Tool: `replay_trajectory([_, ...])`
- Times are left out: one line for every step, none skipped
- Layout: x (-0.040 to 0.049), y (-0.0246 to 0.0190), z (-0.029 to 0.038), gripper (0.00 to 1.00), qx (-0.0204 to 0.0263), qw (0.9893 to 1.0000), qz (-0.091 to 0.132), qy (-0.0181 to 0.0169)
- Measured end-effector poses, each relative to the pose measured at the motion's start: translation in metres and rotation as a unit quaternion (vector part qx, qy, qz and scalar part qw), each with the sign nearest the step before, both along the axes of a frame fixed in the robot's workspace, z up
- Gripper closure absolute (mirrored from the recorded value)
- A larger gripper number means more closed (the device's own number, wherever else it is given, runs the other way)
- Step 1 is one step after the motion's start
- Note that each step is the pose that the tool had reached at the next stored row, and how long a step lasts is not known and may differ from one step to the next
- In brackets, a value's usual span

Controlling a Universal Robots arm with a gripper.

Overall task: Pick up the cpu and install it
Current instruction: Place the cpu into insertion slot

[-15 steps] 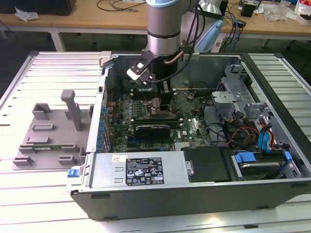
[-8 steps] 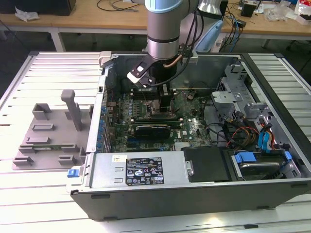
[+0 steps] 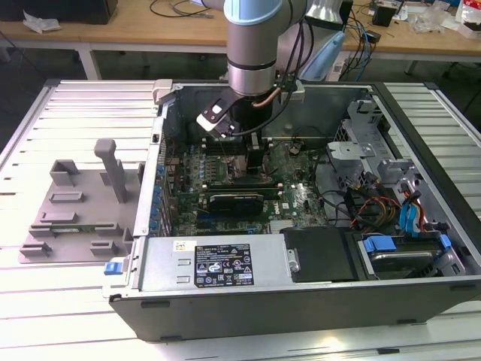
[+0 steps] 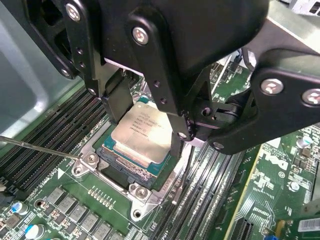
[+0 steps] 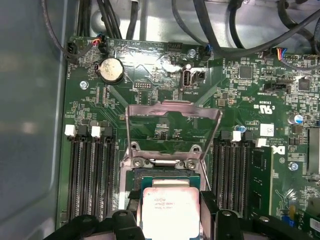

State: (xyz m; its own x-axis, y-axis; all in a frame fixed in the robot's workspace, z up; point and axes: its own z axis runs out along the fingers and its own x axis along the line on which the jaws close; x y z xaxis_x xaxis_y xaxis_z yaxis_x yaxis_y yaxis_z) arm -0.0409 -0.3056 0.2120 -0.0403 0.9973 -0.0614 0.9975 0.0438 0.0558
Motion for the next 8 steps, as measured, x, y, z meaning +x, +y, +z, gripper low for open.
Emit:
replay_trajectory([0.0000,0.0000,-0.0014,0.45,0.0000,1.0000,0.000,0.0000])
replay_trajectory([-0.0001,0.0000,-0.0014,0.45,-0.0001,1.0000,0.000,0.0001])
replay_trajectory([-0.0003,0.0001,-0.0020,0.45,0.0001,1.0000,0.000,0.0000])
replay_trajectory([-0.0004,0.0004,-0.0038,0.45,0.0001,1.0000,0.000,0.0000])
replay_trajectory([-0.0005,0.0009,-0.0043,0.45,0.0001,1.0000,0.000,0.0000])
replay_trajectory([-0.0005,0.0018,-0.0047,0.45,0.0003,1.0000,0.000,0.0000])
replay_trajectory([-0.0006,0.0021,-0.0052,0.45,0.0003,1.0000,0.000,0.0000])
replay_trajectory([-0.0007,0.0021,-0.0057,0.45,0.0003,1.0000,0.000,0.0000])
